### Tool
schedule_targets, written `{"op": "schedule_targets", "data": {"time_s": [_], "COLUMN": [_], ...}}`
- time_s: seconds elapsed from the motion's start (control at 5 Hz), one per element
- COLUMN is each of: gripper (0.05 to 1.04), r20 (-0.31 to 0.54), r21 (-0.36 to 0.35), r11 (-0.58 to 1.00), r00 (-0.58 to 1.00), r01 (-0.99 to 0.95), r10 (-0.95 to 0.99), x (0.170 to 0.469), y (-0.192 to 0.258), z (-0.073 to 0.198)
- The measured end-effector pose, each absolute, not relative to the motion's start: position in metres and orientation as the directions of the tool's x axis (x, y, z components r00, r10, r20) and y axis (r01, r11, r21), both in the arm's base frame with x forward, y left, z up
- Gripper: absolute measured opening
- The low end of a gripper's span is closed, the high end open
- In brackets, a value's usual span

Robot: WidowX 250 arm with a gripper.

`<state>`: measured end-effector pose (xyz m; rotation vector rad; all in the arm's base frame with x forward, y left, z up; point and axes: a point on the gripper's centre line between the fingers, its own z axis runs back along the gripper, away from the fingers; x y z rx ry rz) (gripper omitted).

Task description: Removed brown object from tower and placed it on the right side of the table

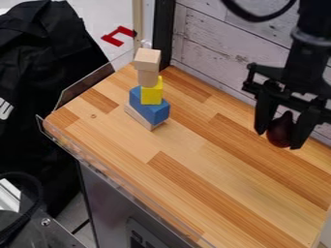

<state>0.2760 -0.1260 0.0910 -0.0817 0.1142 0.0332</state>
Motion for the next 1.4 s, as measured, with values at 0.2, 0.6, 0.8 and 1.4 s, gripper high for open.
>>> {"op": "schedule_targets", "data": {"time_s": [0.2,0.6,0.8,1.4], "gripper": [0.538,0.538,0.538,0.538], "r20": [-0.118,-0.105,-0.120,-0.197], "r21": [-0.061,-0.040,-0.065,-0.104], "r11": [0.995,0.990,0.989,0.988], "r00": [0.991,0.986,0.985,0.976], "r01": [-0.077,-0.135,-0.132,-0.112], "r10": [0.069,0.130,0.124,0.090], "x": [0.282,0.283,0.283,0.275], "y": [-0.113,-0.092,-0.096,-0.104], "z": [0.078,0.055,0.045,0.019]}}
